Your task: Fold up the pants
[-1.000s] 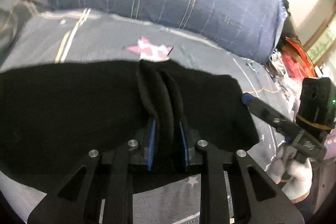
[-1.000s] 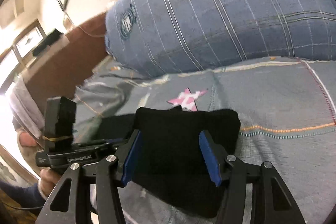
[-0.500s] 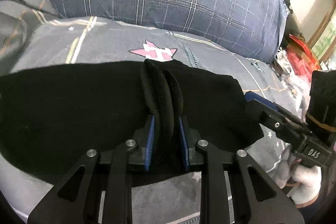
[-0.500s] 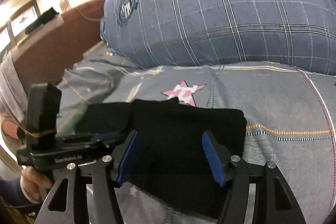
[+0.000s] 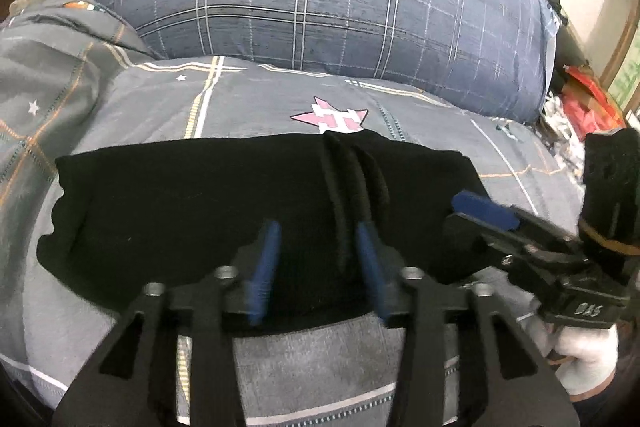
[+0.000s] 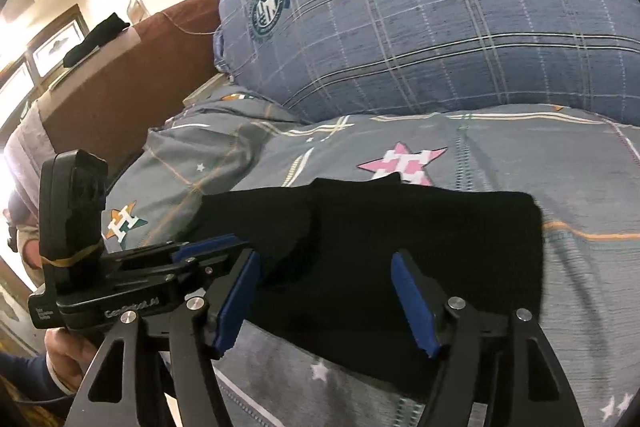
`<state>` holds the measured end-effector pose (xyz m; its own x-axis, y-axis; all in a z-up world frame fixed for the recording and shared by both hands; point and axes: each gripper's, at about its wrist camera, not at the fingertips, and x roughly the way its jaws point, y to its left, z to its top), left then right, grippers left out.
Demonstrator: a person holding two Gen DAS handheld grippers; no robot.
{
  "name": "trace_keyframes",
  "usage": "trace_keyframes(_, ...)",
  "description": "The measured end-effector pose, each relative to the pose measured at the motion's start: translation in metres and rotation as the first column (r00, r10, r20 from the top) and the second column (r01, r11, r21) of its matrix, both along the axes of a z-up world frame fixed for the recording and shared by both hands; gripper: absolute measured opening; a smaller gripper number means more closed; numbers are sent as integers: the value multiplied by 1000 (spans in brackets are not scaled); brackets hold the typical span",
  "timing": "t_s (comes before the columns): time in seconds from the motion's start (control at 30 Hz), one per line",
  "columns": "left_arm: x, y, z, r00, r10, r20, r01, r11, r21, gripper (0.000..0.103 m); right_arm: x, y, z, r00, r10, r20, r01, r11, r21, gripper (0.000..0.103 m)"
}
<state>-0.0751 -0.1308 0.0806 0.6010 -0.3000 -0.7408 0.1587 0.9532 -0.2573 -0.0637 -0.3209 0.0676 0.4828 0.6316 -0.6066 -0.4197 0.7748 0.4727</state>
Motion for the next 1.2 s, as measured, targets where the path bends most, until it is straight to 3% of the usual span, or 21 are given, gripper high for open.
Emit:
trace_keyframes(0.2,-6,20,3,999,43,-1,-43,999,-25,46,2,18,-15,998,49,-47,-50,999,-20,71)
trace_keyframes(0.5,-25,85,-3,983,180,-38,-183,980,-76,46,2,30,-3,998,69,-5,-69,997,-20,71)
trace_keyframes(0.73,-53,138,-17,938,340,-61,-345,928,-141,46,13,44,7,992,121,19,-122,990,67,71)
trace_keyframes(0.9,-55,159,-29,914,387,-125,-405,890,-207,46,15,66,10,984,169,61,-172,984,48,71)
trace_keyframes(1.03,-58,162,-33,912,388,-133,-410,878,-246,46,16,77,11,980,183,84,-189,979,72,71)
trace_keyframes(1.2,-58,164,-44,910,381,-162,-413,868,-275,48,19,96,14,969,225,102,-227,974,16,71)
